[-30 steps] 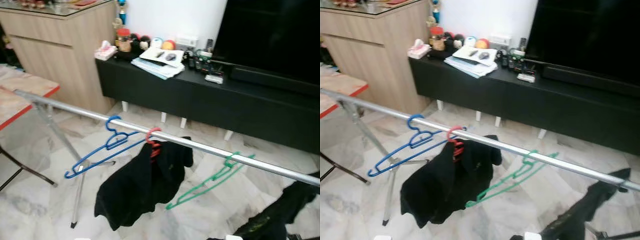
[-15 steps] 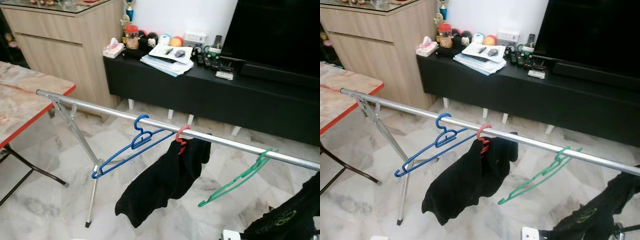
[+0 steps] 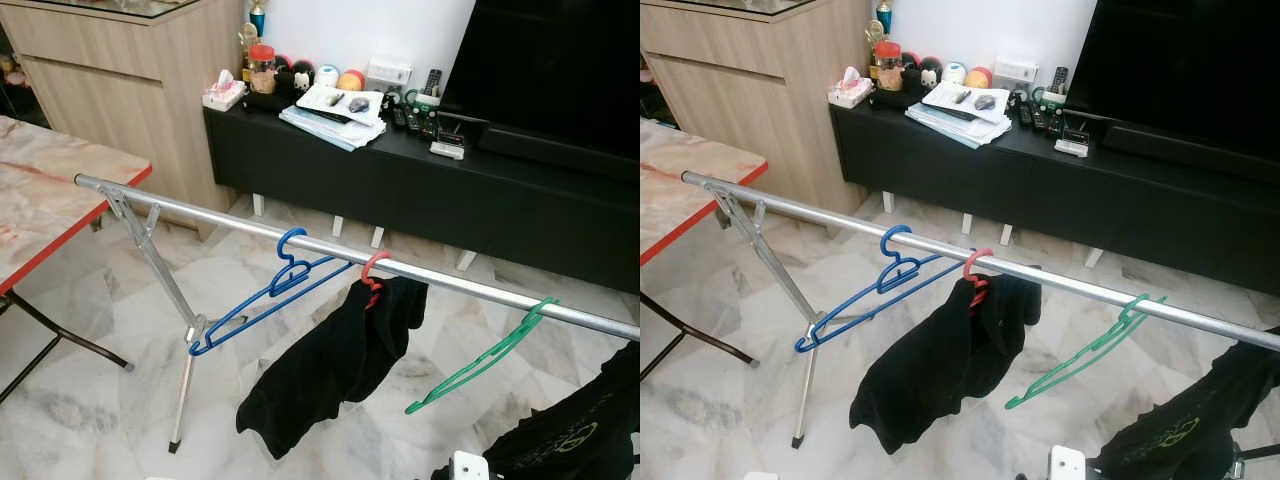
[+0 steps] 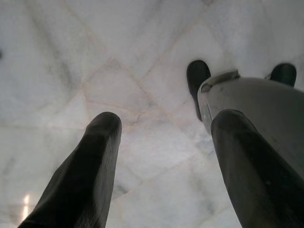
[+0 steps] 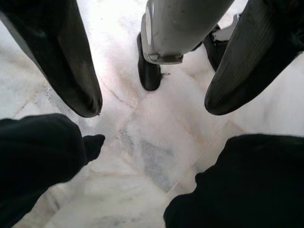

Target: Hang hanger

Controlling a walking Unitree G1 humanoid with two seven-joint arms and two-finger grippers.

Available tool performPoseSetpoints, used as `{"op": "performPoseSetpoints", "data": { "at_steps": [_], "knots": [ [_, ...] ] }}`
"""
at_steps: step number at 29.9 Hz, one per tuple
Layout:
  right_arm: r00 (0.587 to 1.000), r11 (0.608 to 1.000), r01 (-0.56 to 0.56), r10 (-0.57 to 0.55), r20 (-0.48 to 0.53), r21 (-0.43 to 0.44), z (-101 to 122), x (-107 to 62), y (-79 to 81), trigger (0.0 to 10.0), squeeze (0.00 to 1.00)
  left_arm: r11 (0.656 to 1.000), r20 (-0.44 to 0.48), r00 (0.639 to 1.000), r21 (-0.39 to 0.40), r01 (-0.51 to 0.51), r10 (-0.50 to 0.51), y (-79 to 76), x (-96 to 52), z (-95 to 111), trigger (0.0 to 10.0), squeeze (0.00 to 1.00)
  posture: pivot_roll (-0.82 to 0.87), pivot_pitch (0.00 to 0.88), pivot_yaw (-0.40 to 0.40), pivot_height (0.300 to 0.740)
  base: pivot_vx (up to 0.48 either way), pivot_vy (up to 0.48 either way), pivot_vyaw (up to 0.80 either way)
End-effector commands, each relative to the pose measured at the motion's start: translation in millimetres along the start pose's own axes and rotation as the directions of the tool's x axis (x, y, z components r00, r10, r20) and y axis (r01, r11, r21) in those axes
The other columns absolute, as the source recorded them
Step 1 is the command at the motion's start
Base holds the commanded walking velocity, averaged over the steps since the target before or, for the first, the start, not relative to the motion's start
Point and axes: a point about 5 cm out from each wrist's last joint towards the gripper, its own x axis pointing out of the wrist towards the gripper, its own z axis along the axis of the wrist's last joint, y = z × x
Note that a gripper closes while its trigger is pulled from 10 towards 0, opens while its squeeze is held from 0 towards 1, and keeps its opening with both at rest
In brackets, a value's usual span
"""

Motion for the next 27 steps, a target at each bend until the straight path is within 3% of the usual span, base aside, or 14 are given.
{"op": "performPoseSetpoints", "data": {
  "at_steps": [1, 27],
  "knots": [
    [1.000, 0.999, 0.021, -0.021, -0.004, 0.028, -5.1, -1.3, -3.4, 10.0, 0.00, 1.000, -0.015, 1.000, 0.010, 0.007, -0.007, -2.7, -0.2, -4.5, 10.0, 0.00, -0.03, 0.106, -0.047, 0.740, 0.000, 0.000, -0.74],
    [1.000, 1.000, -0.001, 0.001, -0.007, 0.022, -5.9, -1.3, -1.7, 10.0, 0.00, 0.999, -0.026, 1.000, 0.037, 0.012, -0.011, -6.7, 0.0, -7.0, 10.0, 0.00, -0.03, 0.108, -0.048, 0.740, 0.000, 0.000, -0.66]
  ]
}}
